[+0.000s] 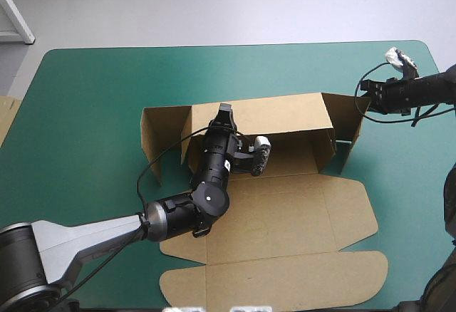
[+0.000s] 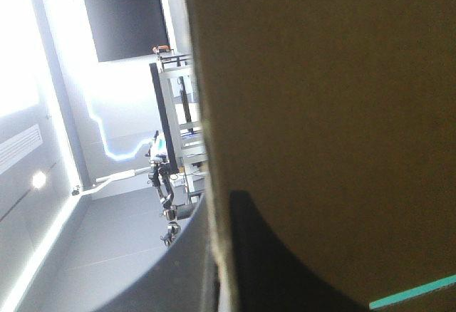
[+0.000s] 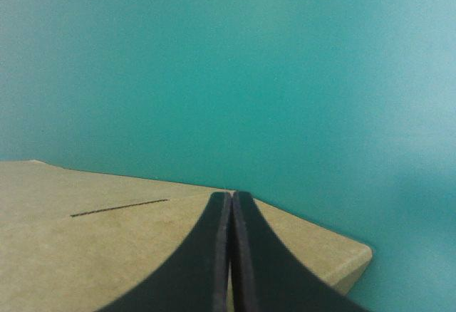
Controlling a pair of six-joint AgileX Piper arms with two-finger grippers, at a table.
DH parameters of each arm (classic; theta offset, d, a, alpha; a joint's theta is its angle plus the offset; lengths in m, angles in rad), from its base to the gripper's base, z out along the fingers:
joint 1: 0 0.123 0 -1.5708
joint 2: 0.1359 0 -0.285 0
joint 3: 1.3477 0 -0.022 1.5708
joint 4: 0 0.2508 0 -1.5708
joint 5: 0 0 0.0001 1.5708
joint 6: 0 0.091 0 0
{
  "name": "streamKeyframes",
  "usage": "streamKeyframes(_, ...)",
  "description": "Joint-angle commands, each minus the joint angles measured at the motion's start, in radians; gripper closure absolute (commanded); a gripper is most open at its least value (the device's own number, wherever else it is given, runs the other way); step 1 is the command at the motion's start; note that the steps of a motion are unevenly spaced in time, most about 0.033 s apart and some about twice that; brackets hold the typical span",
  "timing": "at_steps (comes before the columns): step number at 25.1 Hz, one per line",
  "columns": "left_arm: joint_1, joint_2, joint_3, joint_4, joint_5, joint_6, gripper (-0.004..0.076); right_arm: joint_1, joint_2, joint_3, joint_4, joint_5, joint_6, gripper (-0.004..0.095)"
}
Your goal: Fold the box
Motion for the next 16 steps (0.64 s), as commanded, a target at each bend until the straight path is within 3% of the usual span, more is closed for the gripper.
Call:
streamKeyframes(1,-0.007,-0.038,-0.013,-0.012,0.026,-0.003,0.0734,0.003,-0.097,0.015,0.039,0.038,-0.022,0.0927)
streamKeyframes(12,-0.007,-0.038,-0.013,-0.025,0.026,-0.003,0.0734,0.006,-0.248,0.228,0.058,0.038,-0.108,0.0927)
streamKeyframes(16,-0.007,-0.038,-0.013,-0.031,0.026,-0.003,0.0734,0.032,-0.333,0.358,0.087,0.0,-0.212,0.0921)
